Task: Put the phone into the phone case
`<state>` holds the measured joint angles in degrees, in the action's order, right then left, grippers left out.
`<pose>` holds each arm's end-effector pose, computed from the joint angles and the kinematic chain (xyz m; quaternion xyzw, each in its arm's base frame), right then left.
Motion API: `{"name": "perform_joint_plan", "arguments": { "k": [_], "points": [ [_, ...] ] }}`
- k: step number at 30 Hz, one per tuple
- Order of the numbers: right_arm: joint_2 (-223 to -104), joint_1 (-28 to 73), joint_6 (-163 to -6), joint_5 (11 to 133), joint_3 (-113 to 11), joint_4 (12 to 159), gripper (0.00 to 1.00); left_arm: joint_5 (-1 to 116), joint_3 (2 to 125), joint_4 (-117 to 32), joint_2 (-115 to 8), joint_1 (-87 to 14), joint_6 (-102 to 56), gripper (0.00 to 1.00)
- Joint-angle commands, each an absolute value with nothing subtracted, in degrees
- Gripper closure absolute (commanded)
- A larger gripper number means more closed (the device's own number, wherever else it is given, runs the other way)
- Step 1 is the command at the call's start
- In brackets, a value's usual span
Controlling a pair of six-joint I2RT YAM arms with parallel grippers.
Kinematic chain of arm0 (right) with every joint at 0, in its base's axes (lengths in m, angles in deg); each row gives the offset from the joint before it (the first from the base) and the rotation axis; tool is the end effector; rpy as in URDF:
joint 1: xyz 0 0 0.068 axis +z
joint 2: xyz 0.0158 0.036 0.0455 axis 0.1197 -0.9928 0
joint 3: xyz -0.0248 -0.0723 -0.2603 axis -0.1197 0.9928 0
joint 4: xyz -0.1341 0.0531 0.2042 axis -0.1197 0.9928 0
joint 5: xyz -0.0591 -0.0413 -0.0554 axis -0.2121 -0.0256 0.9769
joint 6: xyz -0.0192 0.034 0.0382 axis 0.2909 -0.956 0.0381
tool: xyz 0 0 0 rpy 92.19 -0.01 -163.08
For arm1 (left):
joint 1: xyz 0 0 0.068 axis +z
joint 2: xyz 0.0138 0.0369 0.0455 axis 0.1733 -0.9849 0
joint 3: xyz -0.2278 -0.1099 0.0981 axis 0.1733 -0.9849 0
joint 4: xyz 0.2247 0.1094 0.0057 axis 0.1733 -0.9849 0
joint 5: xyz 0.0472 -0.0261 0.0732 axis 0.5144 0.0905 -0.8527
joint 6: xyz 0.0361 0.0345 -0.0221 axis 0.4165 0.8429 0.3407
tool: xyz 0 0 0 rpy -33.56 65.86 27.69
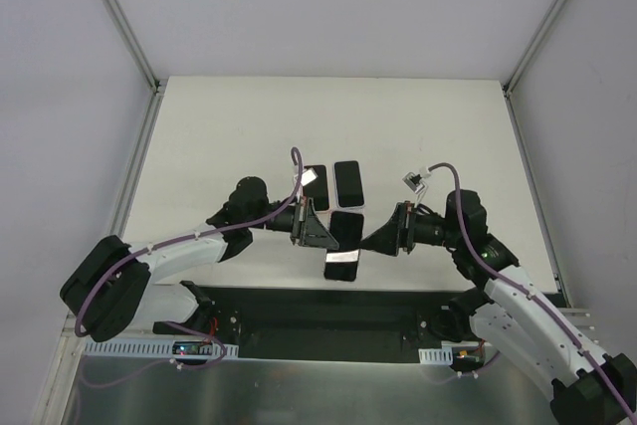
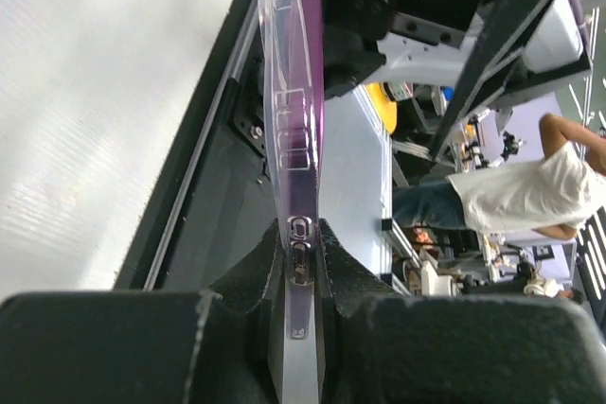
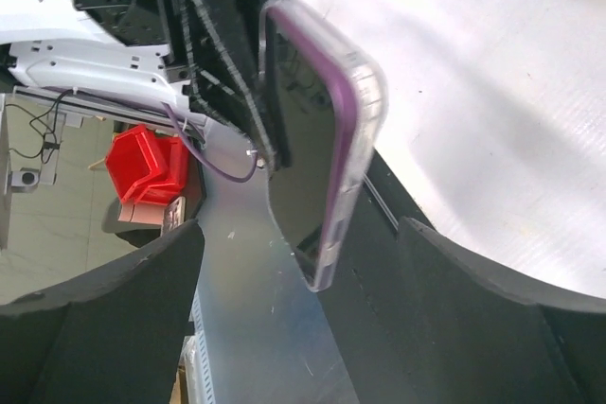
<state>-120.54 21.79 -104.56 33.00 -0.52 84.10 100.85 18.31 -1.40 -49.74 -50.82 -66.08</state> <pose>0.1188 0.0952 0.2618 -0.2622 0.7080 0.5415 0.3698 0.1646 -0.1800 0.2399 0.2217 0.6768 -0.6757 0.1902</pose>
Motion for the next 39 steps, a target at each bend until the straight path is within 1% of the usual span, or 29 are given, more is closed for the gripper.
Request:
{"name": "perform_joint_plan", "arguments": {
  "k": [1,3,6,7,12,15,16,18,19,21,22,23,24,26,27,29,30,31,35,38,39],
  "points": [
    [-123.14,21.95,-102.63,33.84,-4.08,86.03,0.15,107.02,21.45,-4.14,-45.89,-50.94,-60.75,1.0],
    [-123.41,21.95,-102.63,33.23,-4.61,85.23,0.16,107.64,21.45,-4.41,-45.46,-51.02,-60.47,1.0],
    [-124.55,22.04,-101.14,29.54,-5.49,82.42,0.21,109.22,21.37,-4.41,-45.54,-51.29,-60.04,1.0],
    [-124.81,22.04,-100.79,29.1,-5.84,82.42,0.23,109.57,21.37,-4.41,-45.72,-51.37,-59.6,1.0],
    [-126.92,22.13,-101.75,27.34,-6.29,80.49,0.29,111.33,22.51,-4.41,-46.33,-52.6,-58.98,1.0],
    [-127.63,22.22,-102.01,27.25,-6.46,79.87,0.34,111.51,22.86,-4.41,-46.86,-52.87,-58.98,1.0],
    [-127.54,22.22,-102.1,27.25,-6.55,79.78,0.38,111.51,22.95,-4.5,-47.03,-52.78,-58.98,1.0],
    [-127.19,22.31,-101.93,27.51,-6.64,79.78,0.41,111.68,22.95,-4.5,-47.65,-52.78,-58.98,1.0],
    [-127.1,22.22,-101.93,27.68,-6.64,79.87,0.45,111.6,22.86,-4.5,-47.83,-52.87,-58.98,1.0],
    [-127.01,22.31,-101.84,27.77,-6.55,79.87,0.49,111.77,22.86,-4.59,-48.26,-52.87,-59.07,1.0],
    [-127.01,22.22,-101.84,28.04,-6.38,79.87,0.54,111.77,22.86,-4.76,-48.35,-52.87,-59.07,1.0],
    [-127.01,22.22,-101.93,28.12,-6.29,79.87,0.57,111.77,22.86,-5.02,-48.62,-52.87,-58.98,1.0],
    [-127.01,22.22,-101.84,28.13,-6.29,79.87,0.66,111.77,22.86,-5.37,-49.05,-52.87,-58.81,1.0],
    [-126.93,22.22,-101.66,28.21,-6.02,79.87,0.77,111.6,22.86,-5.99,-49.32,-52.87,-58.72,1.0],
    [-126.84,22.22,-101.49,28.21,-6.02,79.87,0.85,111.25,22.95,-7.47,-49.67,-52.87,-58.19,1.0],
    [-126.66,22.31,-100.61,28.39,-5.93,80.48,0.91,110.28,23.12,-9.06,-50.02,-52.87,-57.58,1.0],
    [-126.58,22.39,-100.09,28.65,-6.11,81.09,0.97,110.19,23.38,-9.94,-50.63,-52.87,-56.88,1.0],
    [-126.57,22.57,-99.47,29.26,-6.2,82.41,0.99,110.02,23.74,-10.99,-50.9,-52.87,-56.87,1.0],
    [-126.4,22.75,-96.05,30.41,-7.34,86.18,0.98,109.75,24.53,-12.58,-52.31,-52.96,-56.34,1.0],
    [-126.14,22.83,-95.34,30.67,-8.04,88.48,0.72,110.28,24.97,-12.67,-51.79,-53.75,-55.2,1.0],
    [-125.87,22.83,-95.16,30.85,-8.3,88.74,0.55,110.97,25.06,-12.67,-51.61,-54.01,-54.94,1.0]
  ]
}}
